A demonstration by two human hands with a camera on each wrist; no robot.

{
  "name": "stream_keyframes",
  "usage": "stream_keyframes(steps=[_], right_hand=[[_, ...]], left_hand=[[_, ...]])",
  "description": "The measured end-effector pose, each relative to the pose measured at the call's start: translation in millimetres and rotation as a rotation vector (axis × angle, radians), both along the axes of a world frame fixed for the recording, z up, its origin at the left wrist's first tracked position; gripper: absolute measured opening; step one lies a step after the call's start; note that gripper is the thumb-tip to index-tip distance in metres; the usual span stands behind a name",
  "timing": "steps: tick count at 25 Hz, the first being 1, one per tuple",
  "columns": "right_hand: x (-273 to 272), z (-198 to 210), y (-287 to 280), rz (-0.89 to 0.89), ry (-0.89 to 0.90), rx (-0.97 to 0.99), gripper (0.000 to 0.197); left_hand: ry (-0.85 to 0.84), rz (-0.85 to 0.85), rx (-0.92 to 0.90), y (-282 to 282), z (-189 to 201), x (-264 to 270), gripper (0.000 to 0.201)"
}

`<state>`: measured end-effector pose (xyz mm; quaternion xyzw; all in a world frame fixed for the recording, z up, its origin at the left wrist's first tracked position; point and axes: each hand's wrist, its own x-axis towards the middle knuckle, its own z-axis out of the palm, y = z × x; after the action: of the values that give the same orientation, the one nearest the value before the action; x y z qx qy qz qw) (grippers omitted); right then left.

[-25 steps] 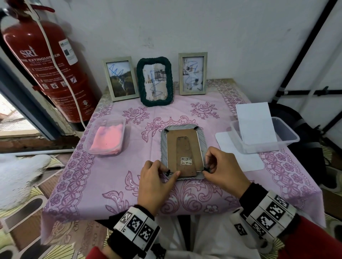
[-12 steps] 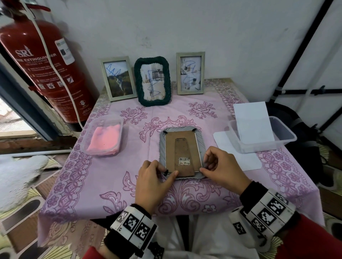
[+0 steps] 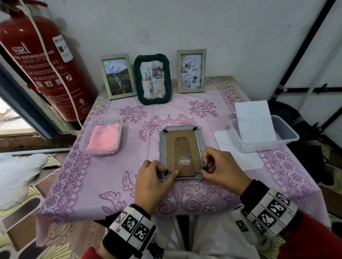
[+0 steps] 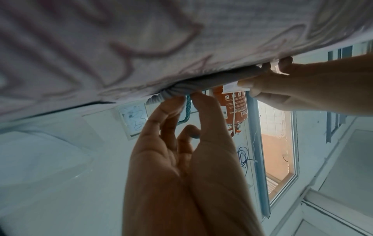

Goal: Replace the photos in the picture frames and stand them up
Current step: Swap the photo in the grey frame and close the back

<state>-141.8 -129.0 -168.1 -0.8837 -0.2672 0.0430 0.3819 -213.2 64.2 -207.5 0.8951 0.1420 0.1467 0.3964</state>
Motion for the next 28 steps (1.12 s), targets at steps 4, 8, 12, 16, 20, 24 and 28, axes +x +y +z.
stream_keyframes(steps=[4,8,12,16,20,24,28], right_hand=[[0,-2,-1,0.061,-0.093,-0.067,0.03],[1,-3,-2,0.111,-0.132,-0.11,0.035],[-3,-7,-3,0.071,-0.146,-0.068,0.035],[-3,-12,-8,-0.053,0.015,0.094,0.038],[1,-10,-9,-0.067,0.071,0.112,0.033],[4,-10,-12,-0.068,0.121,0.112,0.026],[2,-10,-12,-0.034,0.078,0.148,0.029]], left_hand=[[-0.004,-0.004,-0.004,-1,2,0,0.032],[0.016,-0.02,0.001,0,4,-1,0.032],[0.049,-0.02,0.022,0,8,-2,0.032],[0.037,-0.052,0.305,-2,17,1,0.032],[-0.003,-0.497,0.339,-9,31,20,0.036],[0.102,-0.64,0.438,-14,29,33,0.036],[0.116,-0.719,0.55,-9,26,36,0.036]])
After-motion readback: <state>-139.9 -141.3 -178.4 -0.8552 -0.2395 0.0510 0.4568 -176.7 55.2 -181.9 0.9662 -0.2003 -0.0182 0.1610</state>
